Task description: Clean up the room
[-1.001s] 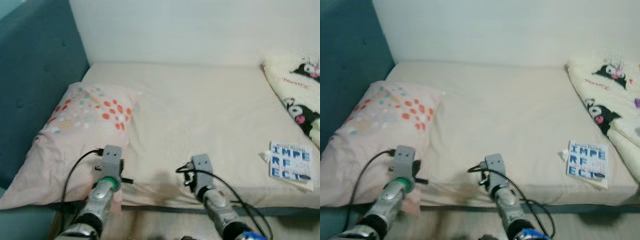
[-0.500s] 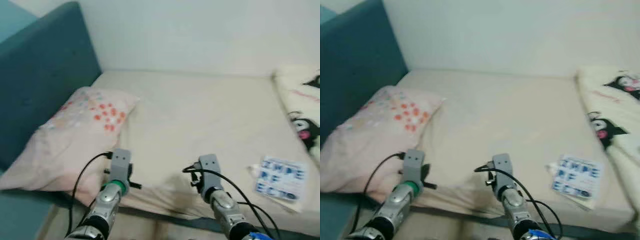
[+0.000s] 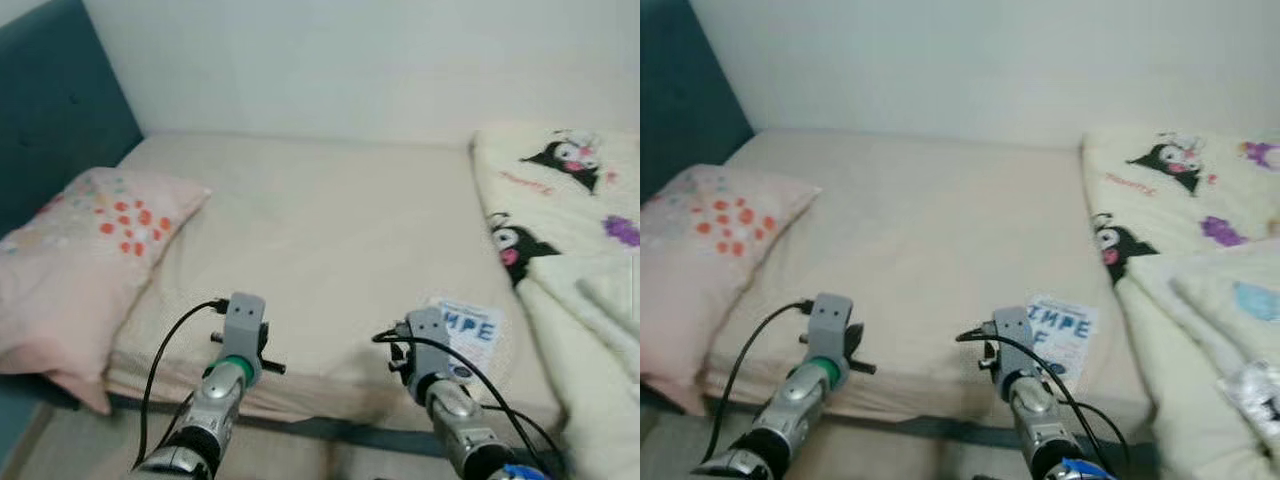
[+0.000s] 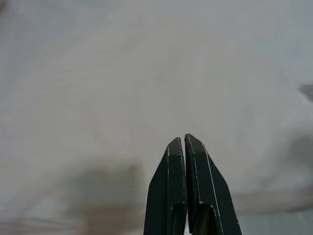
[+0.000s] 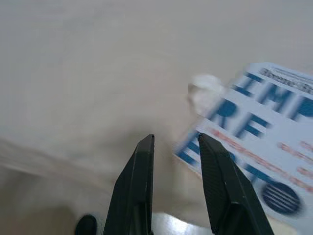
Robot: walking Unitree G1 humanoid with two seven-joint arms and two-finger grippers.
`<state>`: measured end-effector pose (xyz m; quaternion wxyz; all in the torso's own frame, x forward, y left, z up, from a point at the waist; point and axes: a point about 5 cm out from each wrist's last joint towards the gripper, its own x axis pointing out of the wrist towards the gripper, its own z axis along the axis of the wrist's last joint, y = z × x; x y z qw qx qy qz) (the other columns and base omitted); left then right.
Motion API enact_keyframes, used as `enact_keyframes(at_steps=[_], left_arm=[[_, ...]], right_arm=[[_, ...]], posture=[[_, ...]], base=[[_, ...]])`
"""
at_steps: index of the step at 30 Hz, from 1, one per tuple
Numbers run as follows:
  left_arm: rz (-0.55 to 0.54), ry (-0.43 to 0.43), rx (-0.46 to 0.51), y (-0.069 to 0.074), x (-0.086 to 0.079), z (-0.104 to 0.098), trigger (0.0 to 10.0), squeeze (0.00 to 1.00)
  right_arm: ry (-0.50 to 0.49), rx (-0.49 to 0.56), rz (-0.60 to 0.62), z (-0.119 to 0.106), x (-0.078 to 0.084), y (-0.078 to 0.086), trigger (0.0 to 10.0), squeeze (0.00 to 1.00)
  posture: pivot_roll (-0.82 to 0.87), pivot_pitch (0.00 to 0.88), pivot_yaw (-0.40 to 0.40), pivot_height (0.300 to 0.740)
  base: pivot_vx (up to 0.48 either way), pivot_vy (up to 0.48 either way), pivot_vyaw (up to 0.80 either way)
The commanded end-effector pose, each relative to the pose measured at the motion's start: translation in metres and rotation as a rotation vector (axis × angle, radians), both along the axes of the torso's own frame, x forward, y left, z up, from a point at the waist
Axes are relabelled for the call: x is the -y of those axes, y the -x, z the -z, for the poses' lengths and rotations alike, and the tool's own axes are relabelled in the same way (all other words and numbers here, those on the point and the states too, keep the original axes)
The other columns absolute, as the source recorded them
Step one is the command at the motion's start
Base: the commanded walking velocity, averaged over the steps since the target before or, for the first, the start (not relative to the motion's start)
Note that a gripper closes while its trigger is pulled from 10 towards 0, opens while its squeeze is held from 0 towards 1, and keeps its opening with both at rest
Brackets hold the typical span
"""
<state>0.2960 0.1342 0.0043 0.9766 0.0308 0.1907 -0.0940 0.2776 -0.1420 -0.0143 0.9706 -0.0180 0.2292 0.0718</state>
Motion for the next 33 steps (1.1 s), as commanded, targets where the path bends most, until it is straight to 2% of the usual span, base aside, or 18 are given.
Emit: enact_keyframes(at_steps=[1,3,15,19,26,33], left_arm=[[-0.012,-0.003,-0.062,0.006,-0.004,0.009,10.0,0.00],[-0.014,-0.002,-0.077,0.006,-0.004,0.010,10.0,0.00],[-0.002,0.000,-0.061,0.005,-0.002,0.008,10.0,0.00],[0.008,-0.034,-0.043,0.004,-0.001,0.006,10.0,0.00],[-0.024,0.001,0.019,0.001,-0.003,0.000,10.0,0.00],[-0.018,0.033,0.034,0.001,-0.004,-0.002,10.0,0.00]], right_arm=[[-0.002,-0.023,-0.006,0.004,-0.002,0.004,10.0,0.00],[-0.002,-0.023,-0.006,0.004,-0.002,0.004,10.0,0.00],[-0.002,-0.021,-0.004,0.004,-0.002,0.003,10.0,0.00],[-0.003,-0.021,-0.002,0.004,-0.002,0.003,10.0,0.00],[-0.026,0.012,0.016,0.001,-0.002,0.002,10.0,0.00],[-0.001,0.071,0.134,-0.007,0.012,-0.005,10.0,0.00]], posture=[[0.04,0.008,0.066,0.740],[0.04,0.010,0.066,0.740],[0.04,0.013,0.064,0.740],[0.04,0.013,0.064,0.740],[0.04,0.010,0.064,0.740],[0.04,0.005,0.067,0.740]], base=[[0.000,0.000,0.00],[0.000,0.000,0.00],[0.000,0.480,0.00],[0.000,0.000,0.00],[0.000,0.000,0.00],[0.000,0.000,0.00]])
